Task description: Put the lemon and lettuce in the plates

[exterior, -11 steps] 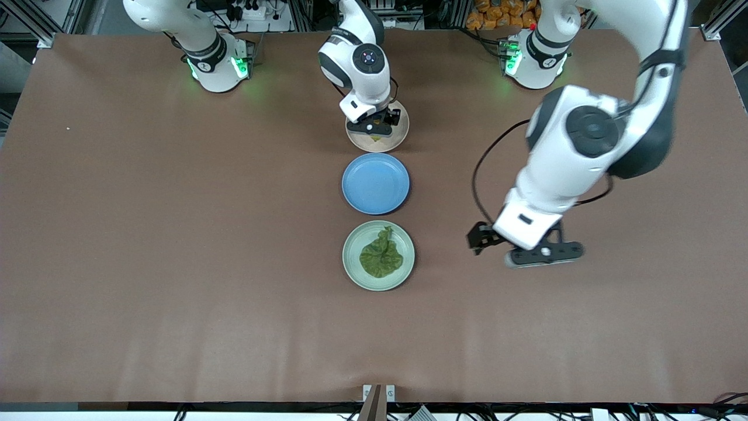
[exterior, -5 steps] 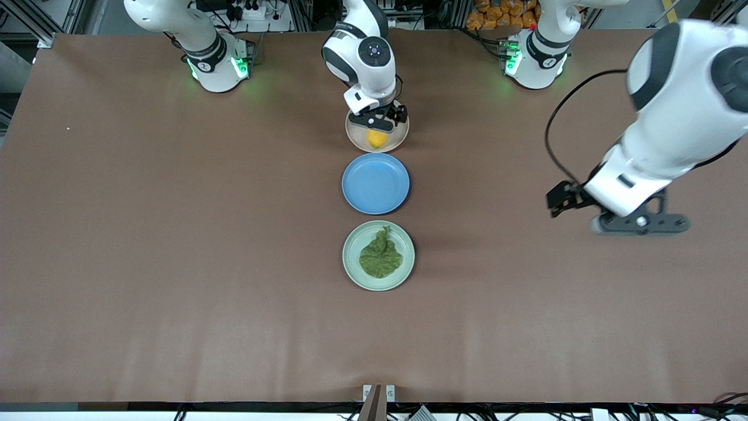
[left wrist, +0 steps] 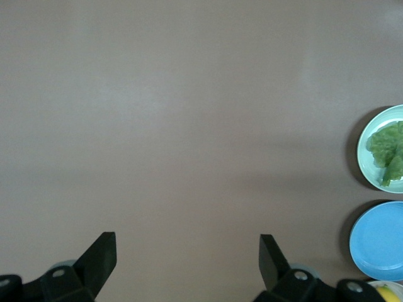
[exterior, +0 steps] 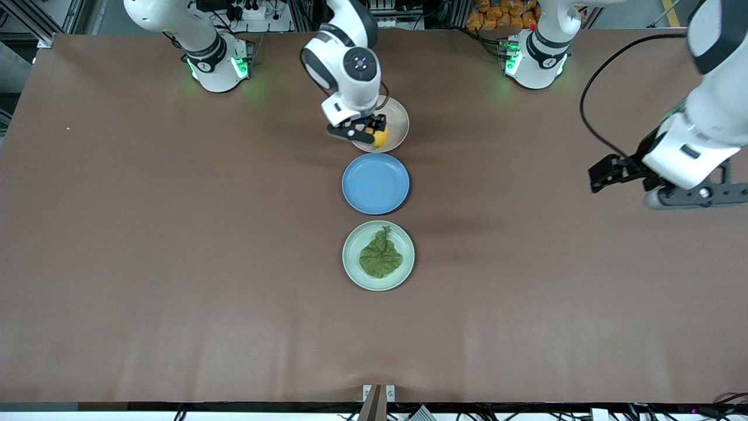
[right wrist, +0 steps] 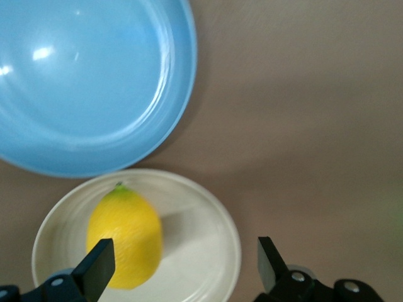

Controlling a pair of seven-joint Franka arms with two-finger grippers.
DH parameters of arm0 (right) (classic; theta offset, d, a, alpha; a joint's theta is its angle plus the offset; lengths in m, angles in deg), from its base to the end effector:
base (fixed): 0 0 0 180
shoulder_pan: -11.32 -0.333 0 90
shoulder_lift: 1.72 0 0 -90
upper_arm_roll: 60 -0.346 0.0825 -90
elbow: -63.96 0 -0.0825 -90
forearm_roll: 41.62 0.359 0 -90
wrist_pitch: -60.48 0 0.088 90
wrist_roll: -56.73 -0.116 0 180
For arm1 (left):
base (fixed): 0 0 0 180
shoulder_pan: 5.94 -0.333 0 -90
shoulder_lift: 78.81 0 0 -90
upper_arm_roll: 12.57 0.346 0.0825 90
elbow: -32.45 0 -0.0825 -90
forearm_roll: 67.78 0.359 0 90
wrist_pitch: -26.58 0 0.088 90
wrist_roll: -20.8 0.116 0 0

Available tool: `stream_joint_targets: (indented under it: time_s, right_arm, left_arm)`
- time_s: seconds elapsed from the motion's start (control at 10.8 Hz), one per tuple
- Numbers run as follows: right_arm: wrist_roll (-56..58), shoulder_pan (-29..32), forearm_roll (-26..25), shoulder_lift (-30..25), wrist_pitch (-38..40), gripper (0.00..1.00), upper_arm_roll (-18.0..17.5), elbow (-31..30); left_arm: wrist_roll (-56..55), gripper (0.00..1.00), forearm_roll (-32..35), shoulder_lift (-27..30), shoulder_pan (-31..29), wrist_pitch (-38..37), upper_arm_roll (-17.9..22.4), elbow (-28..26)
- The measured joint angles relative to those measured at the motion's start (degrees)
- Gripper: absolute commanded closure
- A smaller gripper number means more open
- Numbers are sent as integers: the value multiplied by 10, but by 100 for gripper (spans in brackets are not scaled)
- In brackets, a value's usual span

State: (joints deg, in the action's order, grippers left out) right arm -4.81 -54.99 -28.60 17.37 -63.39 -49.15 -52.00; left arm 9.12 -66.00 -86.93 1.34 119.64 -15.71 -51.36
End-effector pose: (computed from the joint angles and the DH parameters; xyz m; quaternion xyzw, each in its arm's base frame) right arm 0.3096 0.4763 0.3097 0.9866 -0.1221 -0.0965 0.0489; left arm 0.5738 -0.0994 0.6201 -0.9998 -0.0106 -0.0120 0.0095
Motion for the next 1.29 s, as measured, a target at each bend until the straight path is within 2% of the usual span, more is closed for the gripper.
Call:
stream_joint_targets:
  time_s: [0.37, 0.65, 1.02, 1.29]
  right_arm:
    - [164, 14, -6, -11, 44, 0, 95, -14]
    - [333, 68, -7, -12, 76, 0, 165, -21]
    - [438, 148, -7, -14, 78, 0, 179, -22]
    - [479, 169, -30, -18, 75, 0, 195, -21]
  left_arm:
    - [2, 0, 0, 32, -11, -26, 0, -2]
    - [2, 0, 0, 35, -17, -36, 0, -4]
    - [2, 0, -2, 39, -20, -35, -1, -21]
    - [2, 0, -6, 46, -35, -10, -2, -49]
